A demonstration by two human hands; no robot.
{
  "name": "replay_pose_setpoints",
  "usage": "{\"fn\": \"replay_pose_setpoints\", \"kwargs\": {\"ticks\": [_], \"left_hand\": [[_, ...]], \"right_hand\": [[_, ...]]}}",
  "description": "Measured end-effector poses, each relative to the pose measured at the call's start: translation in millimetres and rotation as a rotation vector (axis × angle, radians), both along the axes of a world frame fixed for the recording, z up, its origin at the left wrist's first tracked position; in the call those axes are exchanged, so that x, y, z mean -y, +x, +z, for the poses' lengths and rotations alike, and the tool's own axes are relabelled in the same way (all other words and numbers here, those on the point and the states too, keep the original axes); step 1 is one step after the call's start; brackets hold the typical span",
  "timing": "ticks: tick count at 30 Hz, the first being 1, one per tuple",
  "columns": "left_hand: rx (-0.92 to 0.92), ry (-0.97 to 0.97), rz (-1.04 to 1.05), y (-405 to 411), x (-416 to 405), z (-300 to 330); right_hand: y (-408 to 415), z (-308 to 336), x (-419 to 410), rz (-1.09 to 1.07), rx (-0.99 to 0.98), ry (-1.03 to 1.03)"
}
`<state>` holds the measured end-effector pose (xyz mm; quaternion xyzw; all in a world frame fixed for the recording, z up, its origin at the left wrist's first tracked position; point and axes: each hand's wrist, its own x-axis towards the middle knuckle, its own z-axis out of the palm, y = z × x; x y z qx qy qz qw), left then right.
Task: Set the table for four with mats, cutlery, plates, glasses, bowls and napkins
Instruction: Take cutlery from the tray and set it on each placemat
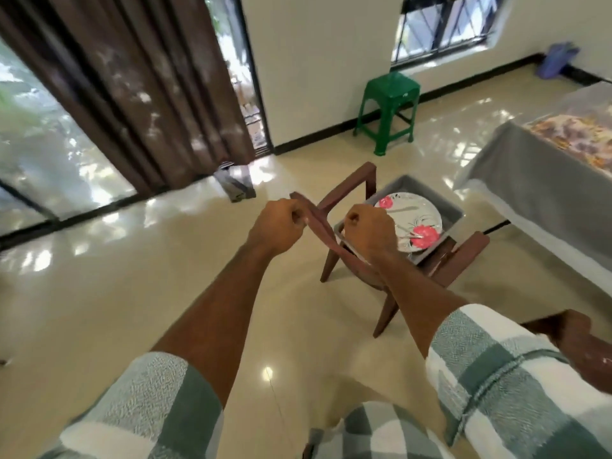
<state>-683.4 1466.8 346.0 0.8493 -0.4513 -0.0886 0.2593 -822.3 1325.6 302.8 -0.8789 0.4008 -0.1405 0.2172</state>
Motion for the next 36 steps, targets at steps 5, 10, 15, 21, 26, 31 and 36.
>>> {"fn": "replay_pose_setpoints", "kwargs": {"ticks": [5, 10, 15, 21, 26, 31, 36], "left_hand": [[-0.044, 0.089, -0.117, 106, 97, -27], [-0.062, 0.159, -0.285, 197, 196, -55], [-0.077, 0.261, -0.443, 264, 292, -82], [-0.01, 0.403, -0.774, 293, 418, -121], [0.204, 0.458, -1.128, 318, 498, -166], [0.296, 0.616, -1.435, 324, 559, -207], [0.348, 0.59, -1.685, 283, 607, -230]], "right_hand": [[94, -35, 69, -0.163, 0.022, 0.043], [174, -80, 145, -0.345, 0.035, 0.144], [226, -105, 207, -0.509, -0.006, 0.225], [253, -137, 275, -0.736, -0.115, 0.266], [279, -193, 310, -0.937, -0.07, 0.308], [301, -226, 316, -1.21, -0.145, 0.396], [310, -238, 321, -1.398, -0.16, 0.421]]}}
